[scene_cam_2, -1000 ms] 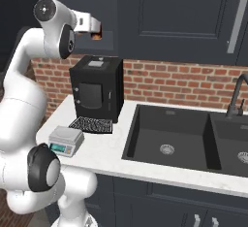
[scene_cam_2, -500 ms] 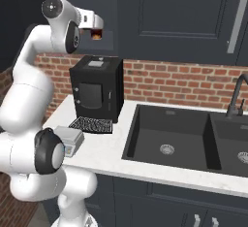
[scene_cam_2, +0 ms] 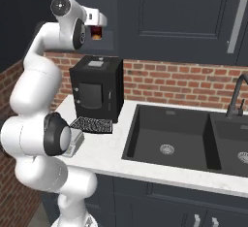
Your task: Pick the canned food and place it on the digital scale for weighing, and close the cabinet.
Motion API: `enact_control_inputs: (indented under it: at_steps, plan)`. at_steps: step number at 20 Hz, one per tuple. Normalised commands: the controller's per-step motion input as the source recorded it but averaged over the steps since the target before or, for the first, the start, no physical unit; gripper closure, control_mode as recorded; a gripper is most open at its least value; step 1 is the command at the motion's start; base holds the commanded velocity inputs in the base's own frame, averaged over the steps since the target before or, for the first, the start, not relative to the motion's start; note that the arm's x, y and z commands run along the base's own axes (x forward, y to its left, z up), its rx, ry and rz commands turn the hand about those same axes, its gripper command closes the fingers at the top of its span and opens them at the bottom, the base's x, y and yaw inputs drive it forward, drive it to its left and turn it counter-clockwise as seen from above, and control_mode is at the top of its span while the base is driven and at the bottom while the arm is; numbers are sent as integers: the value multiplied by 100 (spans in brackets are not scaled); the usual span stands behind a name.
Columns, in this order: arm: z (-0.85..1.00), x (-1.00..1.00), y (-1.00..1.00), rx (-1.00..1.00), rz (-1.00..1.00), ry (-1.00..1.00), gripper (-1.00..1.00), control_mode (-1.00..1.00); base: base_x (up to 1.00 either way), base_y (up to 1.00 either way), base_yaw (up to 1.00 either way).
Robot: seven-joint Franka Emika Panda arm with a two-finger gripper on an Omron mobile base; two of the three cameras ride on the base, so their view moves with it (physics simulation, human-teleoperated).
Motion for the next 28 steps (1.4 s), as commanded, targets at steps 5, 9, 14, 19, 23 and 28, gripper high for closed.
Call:
enact_control_inputs:
  at_steps: [5,9,14,19,23,28]
  plan:
    - [0,49,9,0,0,0,-100,-100,0,0,0]
    - [0,52,13,0,0,2,-100,-100,0,0,0]
    - [-7,41,1,0,0,1,-100,-100,0,0,0]
    - [-39,21,2,0,0,0,-100,-100,0,0,0]
    - [-36,18,0,0,0,0,-100,-100,0,0,0]
    - [-6,27,0,0,0,0,-100,-100,0,0,0]
